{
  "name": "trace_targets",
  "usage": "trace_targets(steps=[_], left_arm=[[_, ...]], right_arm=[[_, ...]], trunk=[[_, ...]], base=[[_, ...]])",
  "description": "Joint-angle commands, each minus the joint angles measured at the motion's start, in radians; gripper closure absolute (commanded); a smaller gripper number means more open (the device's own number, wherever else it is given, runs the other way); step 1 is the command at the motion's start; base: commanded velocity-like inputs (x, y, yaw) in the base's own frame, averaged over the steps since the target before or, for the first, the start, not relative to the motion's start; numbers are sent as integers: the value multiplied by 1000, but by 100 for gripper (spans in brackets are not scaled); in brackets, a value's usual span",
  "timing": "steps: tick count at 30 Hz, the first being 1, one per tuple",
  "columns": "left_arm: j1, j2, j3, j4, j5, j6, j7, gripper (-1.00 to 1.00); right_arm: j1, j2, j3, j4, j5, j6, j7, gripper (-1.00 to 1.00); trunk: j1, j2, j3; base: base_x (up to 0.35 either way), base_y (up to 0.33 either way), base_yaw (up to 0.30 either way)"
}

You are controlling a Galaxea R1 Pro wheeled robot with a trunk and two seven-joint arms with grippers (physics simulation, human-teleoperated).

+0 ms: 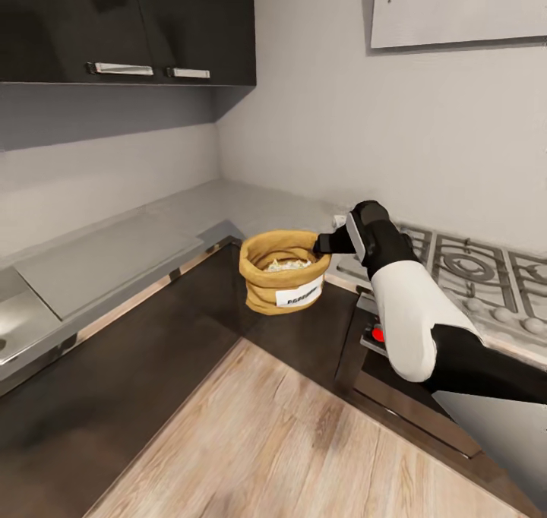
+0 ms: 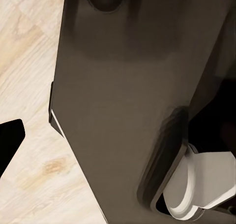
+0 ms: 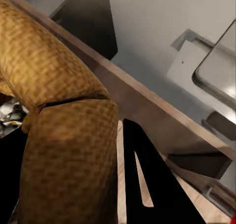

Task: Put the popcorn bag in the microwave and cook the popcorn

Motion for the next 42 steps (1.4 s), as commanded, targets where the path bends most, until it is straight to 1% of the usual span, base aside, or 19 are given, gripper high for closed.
trace_targets(steps=[1,3,5,8,11,16,22,28,30,32,33,42], left_arm=[[0,0,2,-1,3,-2,1,-100],[0,0,2,-1,3,-2,1,-100],[0,0,2,-1,3,-2,1,-100],[0,0,2,-1,3,-2,1,-100],[0,0,2,-1,3,-2,1,-100],[0,0,2,-1,3,-2,1,-100],[0,0,2,-1,3,-2,1,-100],[0,0,2,-1,3,-2,1,-100],[0,0,2,-1,3,-2,1,-100],[0,0,2,-1,3,-2,1,-100],[0,0,2,-1,3,-2,1,-100],[0,0,2,-1,3,-2,1,-100]], right_arm=[[2,1,-7,-1,10,3,8,100],[7,1,-8,-1,9,3,8,100],[36,1,-8,-1,9,3,7,100],[46,1,-8,-1,9,3,7,100],[75,1,-8,-1,10,3,7,100],[86,1,-8,-1,8,3,7,100],[123,1,-8,-1,7,3,7,100],[129,1,-8,0,5,3,7,100],[143,1,-8,5,6,3,7,100],[178,1,-8,9,7,3,7,100],[185,1,-8,10,7,3,7,100],[200,-2,-7,18,8,3,7,100]], trunk=[[0,-1,1],[0,-1,4],[0,-1,7],[0,-1,12],[0,-1,17],[0,-1,25],[0,-1,35],[0,-1,44],[0,-1,47],[0,-1,51],[0,-1,52],[0,-1,67]], base=[[0,0,0],[0,0,0],[0,0,0],[0,0,0],[0,0,0],[0,0,0],[0,0,0],[0,0,0],[0,0,0],[0,0,0],[0,0,0],[0,0,0]])
